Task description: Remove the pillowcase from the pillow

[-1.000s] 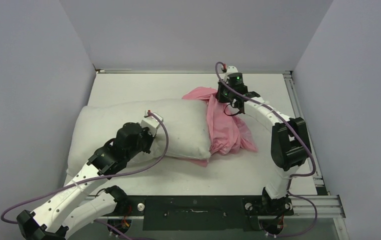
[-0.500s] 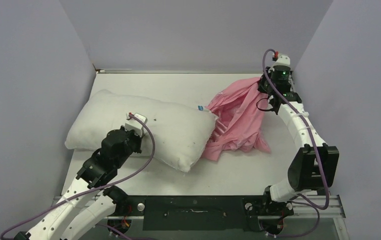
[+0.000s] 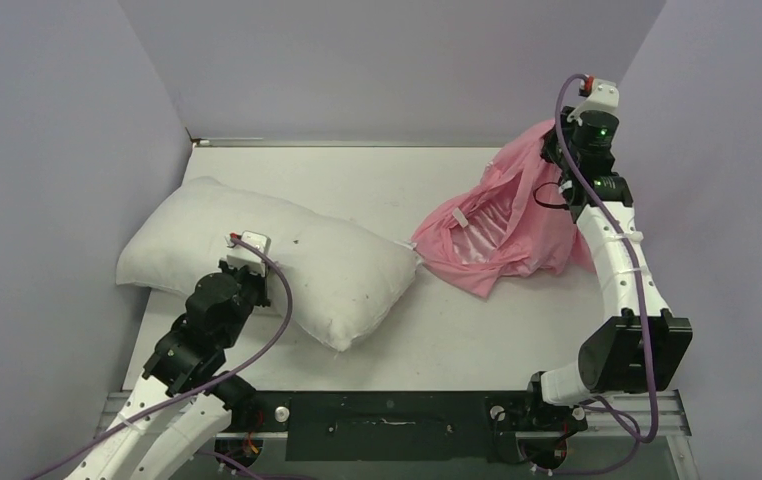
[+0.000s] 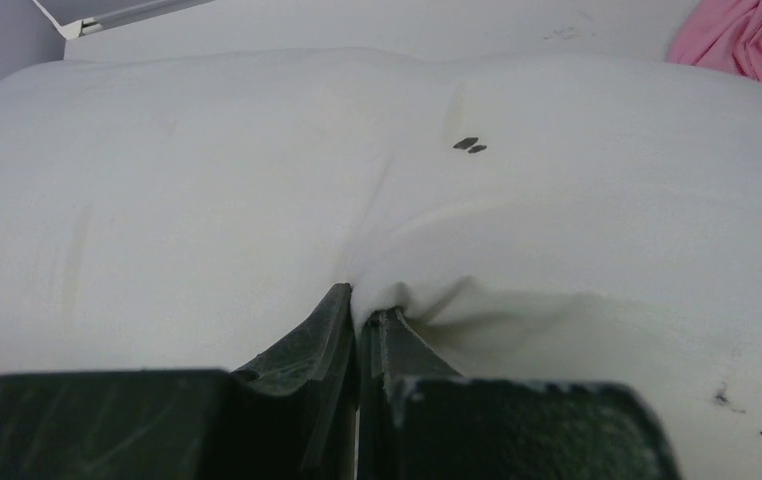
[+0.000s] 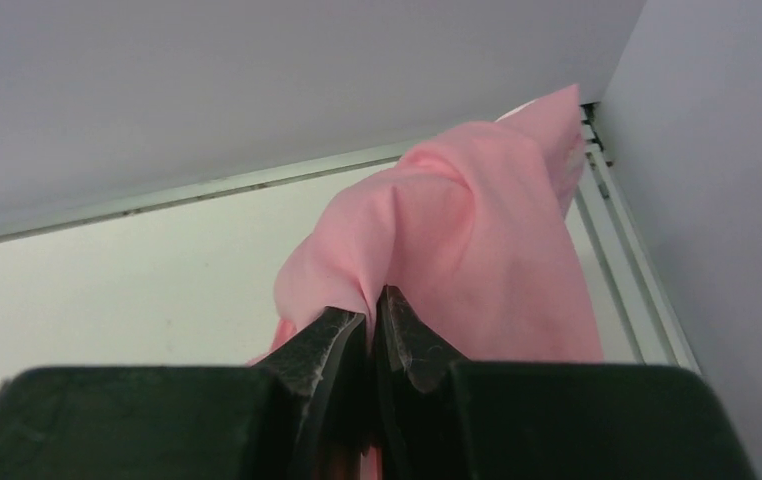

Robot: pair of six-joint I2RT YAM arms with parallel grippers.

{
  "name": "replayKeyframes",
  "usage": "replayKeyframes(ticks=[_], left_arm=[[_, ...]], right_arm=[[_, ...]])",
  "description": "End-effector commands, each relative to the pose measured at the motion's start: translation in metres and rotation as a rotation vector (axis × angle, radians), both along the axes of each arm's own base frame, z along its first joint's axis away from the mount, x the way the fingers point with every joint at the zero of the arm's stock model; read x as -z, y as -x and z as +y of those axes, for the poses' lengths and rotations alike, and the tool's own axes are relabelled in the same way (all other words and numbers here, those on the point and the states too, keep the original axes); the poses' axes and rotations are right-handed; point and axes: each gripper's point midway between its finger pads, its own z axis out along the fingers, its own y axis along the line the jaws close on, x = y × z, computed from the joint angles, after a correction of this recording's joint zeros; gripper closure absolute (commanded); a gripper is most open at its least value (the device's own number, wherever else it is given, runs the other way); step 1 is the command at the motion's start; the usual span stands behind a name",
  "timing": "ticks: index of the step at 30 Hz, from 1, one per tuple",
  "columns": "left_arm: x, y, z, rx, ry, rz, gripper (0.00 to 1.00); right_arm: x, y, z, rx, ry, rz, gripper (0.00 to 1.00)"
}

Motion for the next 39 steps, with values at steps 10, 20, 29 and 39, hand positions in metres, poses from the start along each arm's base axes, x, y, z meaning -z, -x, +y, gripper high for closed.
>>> replayKeyframes(ticks=[10, 20, 29, 39], left_arm=[[-0.048, -0.006, -0.038, 0.188, 0.097, -0.148, 0.98], [-0.064, 0.007, -0.026, 0.166, 0.144, -0.234, 0.76], [-0.085, 0.021, -0.018, 0.156, 0.233, -0.310, 0.59], [-0.136, 0.050, 0.019, 0.047, 0.329, -0.417, 0.32]], right_arm=[[0.064, 0.039, 0.168, -0.476, -0.103, 0.125, 0.88], [0.203, 0.129, 0.224, -0.585, -0.100, 0.469, 0.82], [0.213, 0.166, 0.212, -0.546, -0.084, 0.488, 0.53], [0.084, 0.162, 0.151, -0.344, 0.040, 0.174, 0.08]])
